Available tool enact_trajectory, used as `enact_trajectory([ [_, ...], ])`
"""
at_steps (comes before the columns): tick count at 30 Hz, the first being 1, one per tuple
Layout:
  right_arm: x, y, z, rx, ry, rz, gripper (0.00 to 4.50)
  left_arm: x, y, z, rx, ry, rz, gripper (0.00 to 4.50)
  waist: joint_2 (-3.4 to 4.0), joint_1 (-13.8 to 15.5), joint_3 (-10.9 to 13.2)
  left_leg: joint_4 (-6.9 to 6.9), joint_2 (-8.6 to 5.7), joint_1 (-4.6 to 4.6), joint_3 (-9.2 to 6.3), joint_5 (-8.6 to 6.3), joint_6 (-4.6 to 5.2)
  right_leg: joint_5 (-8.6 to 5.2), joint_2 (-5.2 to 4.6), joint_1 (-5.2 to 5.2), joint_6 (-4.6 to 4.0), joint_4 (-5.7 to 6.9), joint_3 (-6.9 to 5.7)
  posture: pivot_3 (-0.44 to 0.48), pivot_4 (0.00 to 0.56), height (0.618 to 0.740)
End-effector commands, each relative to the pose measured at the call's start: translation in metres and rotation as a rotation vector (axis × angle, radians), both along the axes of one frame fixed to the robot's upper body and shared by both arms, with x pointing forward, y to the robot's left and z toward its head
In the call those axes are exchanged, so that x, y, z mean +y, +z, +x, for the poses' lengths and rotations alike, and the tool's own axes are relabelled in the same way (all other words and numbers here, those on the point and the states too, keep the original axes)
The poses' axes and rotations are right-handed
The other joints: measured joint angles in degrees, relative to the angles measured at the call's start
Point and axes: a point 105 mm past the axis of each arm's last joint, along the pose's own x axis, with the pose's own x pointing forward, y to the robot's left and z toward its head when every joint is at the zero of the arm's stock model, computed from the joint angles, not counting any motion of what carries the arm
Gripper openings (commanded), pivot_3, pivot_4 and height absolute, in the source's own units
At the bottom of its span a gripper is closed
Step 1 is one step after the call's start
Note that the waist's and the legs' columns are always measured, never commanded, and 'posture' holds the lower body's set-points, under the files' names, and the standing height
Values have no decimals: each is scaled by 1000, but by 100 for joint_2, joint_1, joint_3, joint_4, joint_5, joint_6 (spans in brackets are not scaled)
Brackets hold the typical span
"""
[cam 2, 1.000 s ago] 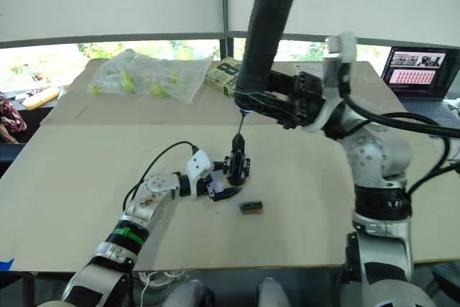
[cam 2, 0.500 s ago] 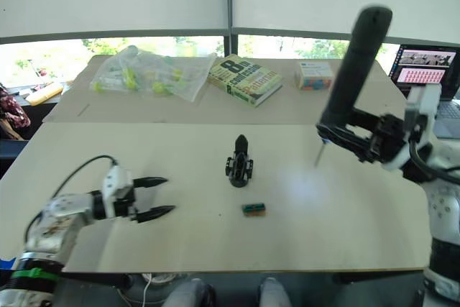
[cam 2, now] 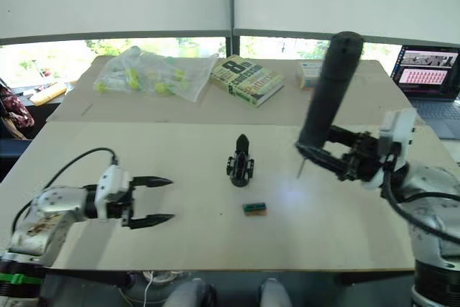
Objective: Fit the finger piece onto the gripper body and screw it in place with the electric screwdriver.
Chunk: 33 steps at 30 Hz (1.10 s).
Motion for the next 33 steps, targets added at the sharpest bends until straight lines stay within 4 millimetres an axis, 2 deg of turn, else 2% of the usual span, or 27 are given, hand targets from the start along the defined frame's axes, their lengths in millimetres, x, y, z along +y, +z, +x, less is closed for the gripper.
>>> enact_trajectory([
  [1,19,9,-15,-36,86,40,1924,-23,-9,-1,5,-48,21,4415,-1,13,0,0,0,0,0,0,0,0,1,0,0,-1,0,0,150,740],
  [5,38,-8,-21,-10,181,24,1924,-56,-28,10,33,-50,23,4415,-9,43,5,21,-2,11,-1,0,0,0,10,20,2,-1,-1,0,150,740],
  [12,48,-21,-15,-22,208,22,1924,-85,-42,30,26,-5,8,4415,-16,14,9,30,0,13,-1,0,1,1,21,21,4,2,4,0,150,740],
  [15,50,-23,-11,-31,205,28,1924,-95,-40,37,20,11,-16,4415,-17,15,10,31,-1,13,-1,0,1,1,23,19,3,4,3,0,150,740],
  [23,47,-32,-2,-28,190,17,1924,-110,-44,30,47,-56,-10,4415,-17,18,10,31,0,15,-1,0,1,2,22,21,4,7,4,0,150,740],
  [33,45,-36,8,-34,166,13,1924,-123,-45,33,18,-91,-4,4415,-17,18,10,34,-2,14,-1,0,1,3,21,21,5,9,5,0,150,740],
])
